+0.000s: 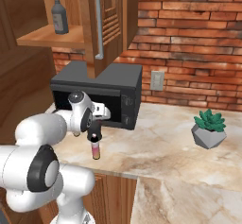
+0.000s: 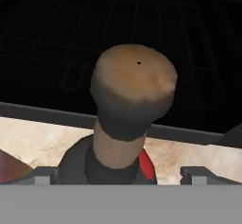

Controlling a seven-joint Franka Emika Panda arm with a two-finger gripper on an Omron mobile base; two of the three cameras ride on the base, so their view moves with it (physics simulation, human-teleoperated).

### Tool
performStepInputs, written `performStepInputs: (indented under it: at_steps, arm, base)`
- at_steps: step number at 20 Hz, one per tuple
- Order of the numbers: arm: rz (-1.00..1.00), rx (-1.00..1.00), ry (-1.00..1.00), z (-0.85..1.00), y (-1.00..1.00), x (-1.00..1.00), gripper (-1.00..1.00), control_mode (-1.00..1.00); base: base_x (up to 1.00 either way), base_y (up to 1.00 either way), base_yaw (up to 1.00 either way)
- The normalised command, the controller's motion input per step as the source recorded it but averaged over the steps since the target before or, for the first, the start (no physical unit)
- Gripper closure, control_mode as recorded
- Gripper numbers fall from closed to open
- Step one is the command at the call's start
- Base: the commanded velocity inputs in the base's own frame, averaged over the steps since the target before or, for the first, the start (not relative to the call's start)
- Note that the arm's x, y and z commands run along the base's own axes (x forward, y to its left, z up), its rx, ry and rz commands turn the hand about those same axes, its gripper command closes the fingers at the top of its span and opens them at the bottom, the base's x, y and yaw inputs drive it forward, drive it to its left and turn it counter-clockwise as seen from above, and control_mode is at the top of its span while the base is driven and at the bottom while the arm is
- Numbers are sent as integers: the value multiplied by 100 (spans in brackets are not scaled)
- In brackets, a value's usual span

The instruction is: Sort all alcoholic drinks to one cabinet, and non-alcoholic drinks to the other.

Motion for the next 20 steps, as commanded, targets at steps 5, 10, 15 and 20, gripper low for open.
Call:
performStepInputs:
  at_steps: [5, 10, 15, 20]
  arm:
    - [0, 0, 0, -19, -3, 21, -100, -100]
    - [0, 0, -1, -19, 0, 3, -100, -100]
    - [0, 0, -7, -5, 0, 4, -100, -100]
    - [0, 0, -7, -14, 0, 0, 100, -100]
  base:
    - [0, 0, 0]
    - [0, 0, 0]
    - [0, 0, 0]
    - [0, 0, 0]
